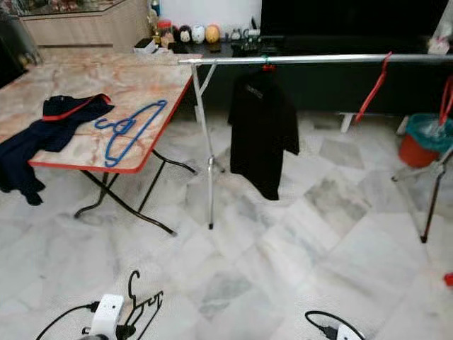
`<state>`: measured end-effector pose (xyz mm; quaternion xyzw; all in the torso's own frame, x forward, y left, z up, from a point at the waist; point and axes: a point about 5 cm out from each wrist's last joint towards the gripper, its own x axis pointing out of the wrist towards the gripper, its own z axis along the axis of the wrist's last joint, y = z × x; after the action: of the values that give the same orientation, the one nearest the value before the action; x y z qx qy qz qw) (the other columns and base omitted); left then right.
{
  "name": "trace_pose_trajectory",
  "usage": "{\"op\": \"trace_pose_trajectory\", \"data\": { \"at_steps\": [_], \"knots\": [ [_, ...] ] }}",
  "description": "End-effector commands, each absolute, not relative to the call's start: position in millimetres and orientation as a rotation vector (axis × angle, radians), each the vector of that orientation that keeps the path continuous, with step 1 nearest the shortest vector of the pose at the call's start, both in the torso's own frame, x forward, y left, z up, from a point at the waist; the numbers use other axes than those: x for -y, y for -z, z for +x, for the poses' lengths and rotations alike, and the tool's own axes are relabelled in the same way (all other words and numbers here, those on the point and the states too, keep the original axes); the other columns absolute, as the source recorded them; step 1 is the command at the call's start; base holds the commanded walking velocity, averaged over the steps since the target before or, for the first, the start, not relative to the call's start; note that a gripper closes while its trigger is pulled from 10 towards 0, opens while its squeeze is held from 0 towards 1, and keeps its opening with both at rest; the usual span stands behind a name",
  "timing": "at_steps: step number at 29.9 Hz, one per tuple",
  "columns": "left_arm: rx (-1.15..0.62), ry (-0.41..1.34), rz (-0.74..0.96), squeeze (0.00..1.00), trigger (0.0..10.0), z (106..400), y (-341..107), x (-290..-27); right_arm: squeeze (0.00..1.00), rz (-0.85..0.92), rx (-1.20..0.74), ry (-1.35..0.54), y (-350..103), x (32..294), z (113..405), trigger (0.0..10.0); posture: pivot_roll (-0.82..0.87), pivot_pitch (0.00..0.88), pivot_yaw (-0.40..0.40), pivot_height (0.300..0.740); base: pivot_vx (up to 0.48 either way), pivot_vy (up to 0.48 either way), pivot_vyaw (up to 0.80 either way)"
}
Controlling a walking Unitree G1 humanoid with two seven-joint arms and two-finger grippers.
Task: Hang hanger
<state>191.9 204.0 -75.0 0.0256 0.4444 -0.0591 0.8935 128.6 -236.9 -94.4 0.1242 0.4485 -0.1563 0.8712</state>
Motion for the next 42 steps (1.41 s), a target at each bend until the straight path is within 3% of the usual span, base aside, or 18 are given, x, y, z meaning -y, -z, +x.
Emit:
{"op": "trace_pose_trajectory", "data": {
  "at_steps": [1,8,13,20,34,42],
  "knots": [
    [-0.886,0.127,0.102,0.0,10.0,197.2,71.6,-205.2,0.0,0.265,-0.953,0.317,96.8,232.0,125.3,10.0,0.02,0.0,0.042,0.74,0.0,0.0,0.0],
    [-0.7,0.102,0.099,0.0,10.0,225.3,51.9,-202.4,0.0,0.266,-0.95,0.32,96.6,232.6,125.3,10.0,0.01,0.0,0.043,0.74,0.0,0.0,0.0],
    [-0.372,0.14,0.104,0.0,10.0,269.2,7.6,-193.8,0.0,0.265,-0.937,0.322,95.6,233.7,126.7,10.0,0.02,0.0,0.041,0.74,0.0,0.0,0.0],
    [-0.089,0.189,0.091,0.0,10.0,295.2,-37.5,-179.7,0.0,0.26,-0.93,0.317,94.9,234.3,128.1,10.0,0.02,0.0,0.043,0.74,0.0,0.0,0.0],
    [-0.011,0.215,0.048,0.0,10.0,299.5,-51.9,-167.6,0.0,0.249,-0.946,0.319,97.2,232.4,122.1,10.0,0.02,0.0,0.048,0.74,0.101,0.0,0.0],
    [0.001,0.207,0.041,0.0,10.0,300.8,-55.7,-170.0,0.0,0.247,-0.944,0.333,96.9,235.1,120.8,10.0,0.03,0.0,0.043,0.74,0.306,0.0,-0.57]
  ]
}}
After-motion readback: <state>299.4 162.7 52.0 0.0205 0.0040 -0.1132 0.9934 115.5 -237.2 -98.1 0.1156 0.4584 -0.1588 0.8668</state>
